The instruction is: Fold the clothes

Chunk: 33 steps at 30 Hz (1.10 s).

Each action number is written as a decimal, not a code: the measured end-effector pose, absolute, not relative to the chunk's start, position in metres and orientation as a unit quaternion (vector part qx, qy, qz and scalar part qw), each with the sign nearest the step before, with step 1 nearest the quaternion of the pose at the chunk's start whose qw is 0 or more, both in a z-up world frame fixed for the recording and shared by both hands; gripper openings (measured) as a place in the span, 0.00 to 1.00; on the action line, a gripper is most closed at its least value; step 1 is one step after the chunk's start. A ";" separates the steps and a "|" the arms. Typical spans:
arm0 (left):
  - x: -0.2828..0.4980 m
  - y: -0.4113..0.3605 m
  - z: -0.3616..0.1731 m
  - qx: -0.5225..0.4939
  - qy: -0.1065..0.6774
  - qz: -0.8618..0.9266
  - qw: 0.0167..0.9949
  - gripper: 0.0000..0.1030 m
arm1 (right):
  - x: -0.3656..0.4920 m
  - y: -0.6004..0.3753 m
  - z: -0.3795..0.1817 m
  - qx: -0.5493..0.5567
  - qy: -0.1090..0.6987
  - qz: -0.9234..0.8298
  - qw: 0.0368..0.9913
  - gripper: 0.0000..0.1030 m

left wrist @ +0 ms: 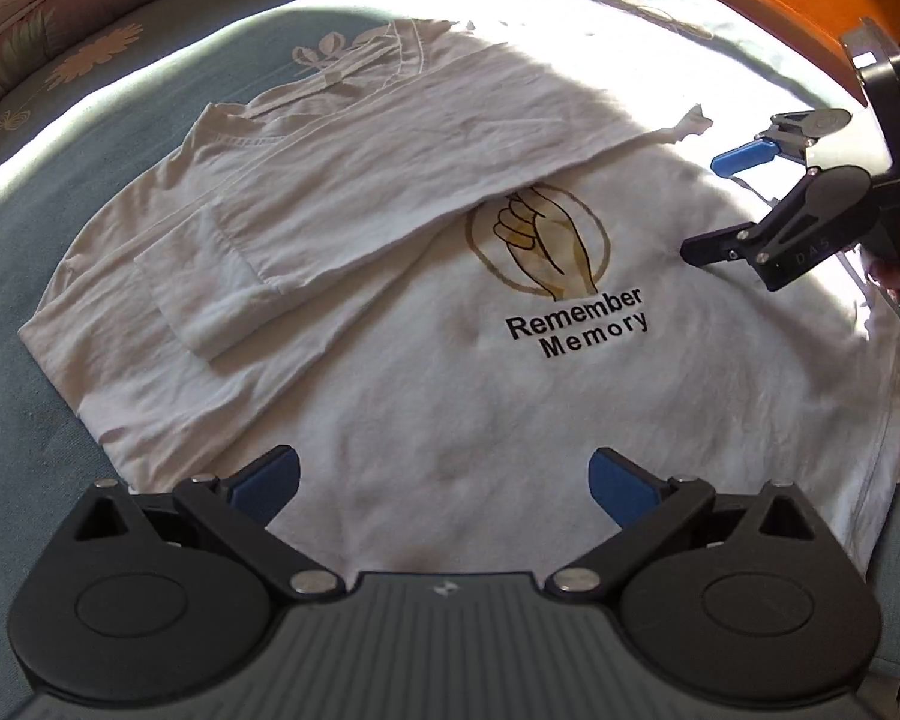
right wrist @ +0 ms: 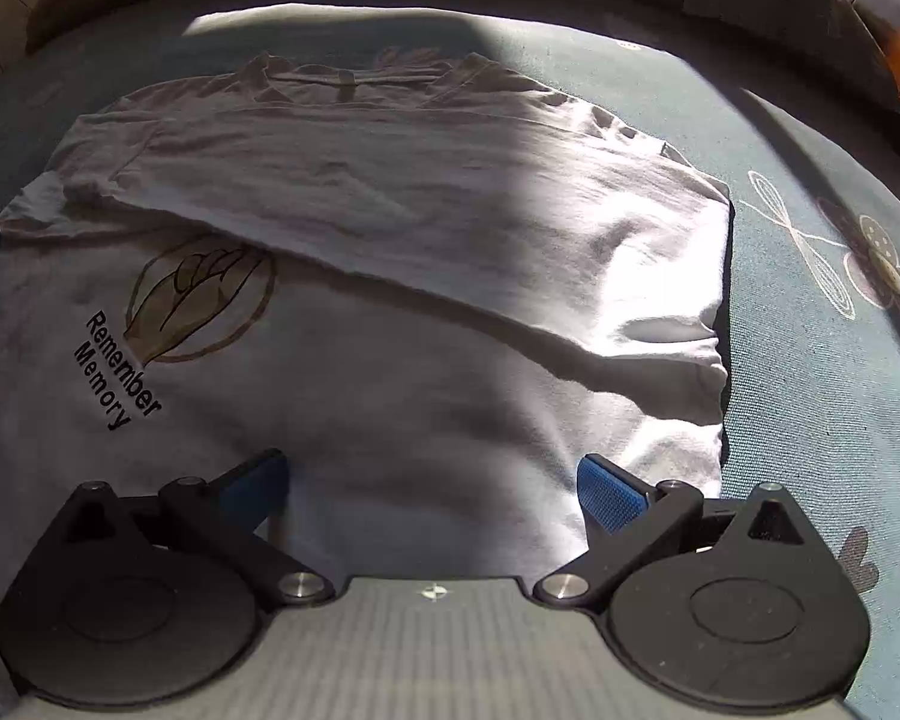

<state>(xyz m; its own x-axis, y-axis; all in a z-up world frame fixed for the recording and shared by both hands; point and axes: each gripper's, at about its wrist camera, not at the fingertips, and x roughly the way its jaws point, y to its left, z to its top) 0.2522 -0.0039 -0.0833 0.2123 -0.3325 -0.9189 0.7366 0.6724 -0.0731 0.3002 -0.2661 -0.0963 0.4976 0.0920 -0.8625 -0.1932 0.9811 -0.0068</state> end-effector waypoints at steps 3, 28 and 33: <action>0.232 0.013 -0.098 0.178 0.556 -0.316 0.748 0.99 | 0.297 -0.267 -0.097 -0.053 0.487 0.086 0.867 1.00; 0.163 0.043 -0.101 0.208 0.562 -0.314 0.736 0.99 | 0.234 -0.240 -0.091 -0.153 0.512 0.241 0.810 1.00; 0.148 0.038 -0.090 0.223 0.558 -0.351 0.718 0.99 | 0.198 -0.263 -0.089 -0.203 0.547 0.258 0.770 1.00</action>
